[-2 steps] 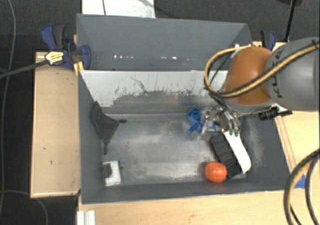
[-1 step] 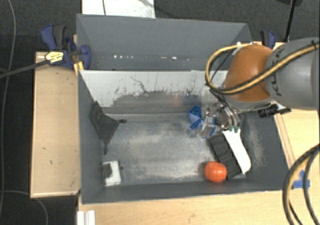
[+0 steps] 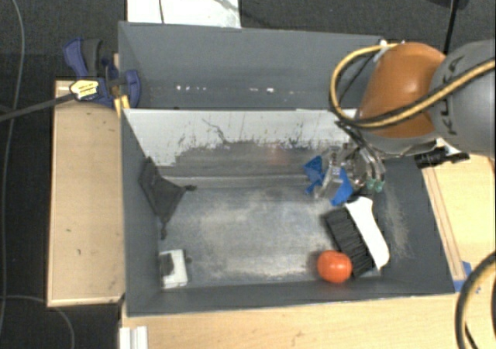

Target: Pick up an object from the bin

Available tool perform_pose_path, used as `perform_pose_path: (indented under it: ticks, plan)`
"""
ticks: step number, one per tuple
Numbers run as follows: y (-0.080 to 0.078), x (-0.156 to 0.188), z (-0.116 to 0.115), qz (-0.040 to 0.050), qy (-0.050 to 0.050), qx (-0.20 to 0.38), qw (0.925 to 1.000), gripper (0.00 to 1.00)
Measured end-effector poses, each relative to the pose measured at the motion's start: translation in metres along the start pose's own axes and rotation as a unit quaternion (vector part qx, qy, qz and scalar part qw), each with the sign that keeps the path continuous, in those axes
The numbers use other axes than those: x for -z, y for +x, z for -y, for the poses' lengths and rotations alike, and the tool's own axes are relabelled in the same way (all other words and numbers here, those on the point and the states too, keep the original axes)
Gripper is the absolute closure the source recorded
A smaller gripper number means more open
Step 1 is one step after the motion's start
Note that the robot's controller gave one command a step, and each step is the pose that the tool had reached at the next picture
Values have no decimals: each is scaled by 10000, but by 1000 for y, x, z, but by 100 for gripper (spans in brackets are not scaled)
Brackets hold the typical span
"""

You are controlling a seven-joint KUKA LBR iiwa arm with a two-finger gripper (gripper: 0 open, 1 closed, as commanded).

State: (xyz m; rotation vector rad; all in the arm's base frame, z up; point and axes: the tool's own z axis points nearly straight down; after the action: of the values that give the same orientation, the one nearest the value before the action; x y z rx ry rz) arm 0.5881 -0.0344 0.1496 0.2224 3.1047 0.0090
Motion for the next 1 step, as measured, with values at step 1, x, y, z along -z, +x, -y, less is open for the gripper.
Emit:
perform_pose_path:
  ticks: [1]
  plan:
    - [0, 0, 0, 0, 0, 1, 10000, 100]
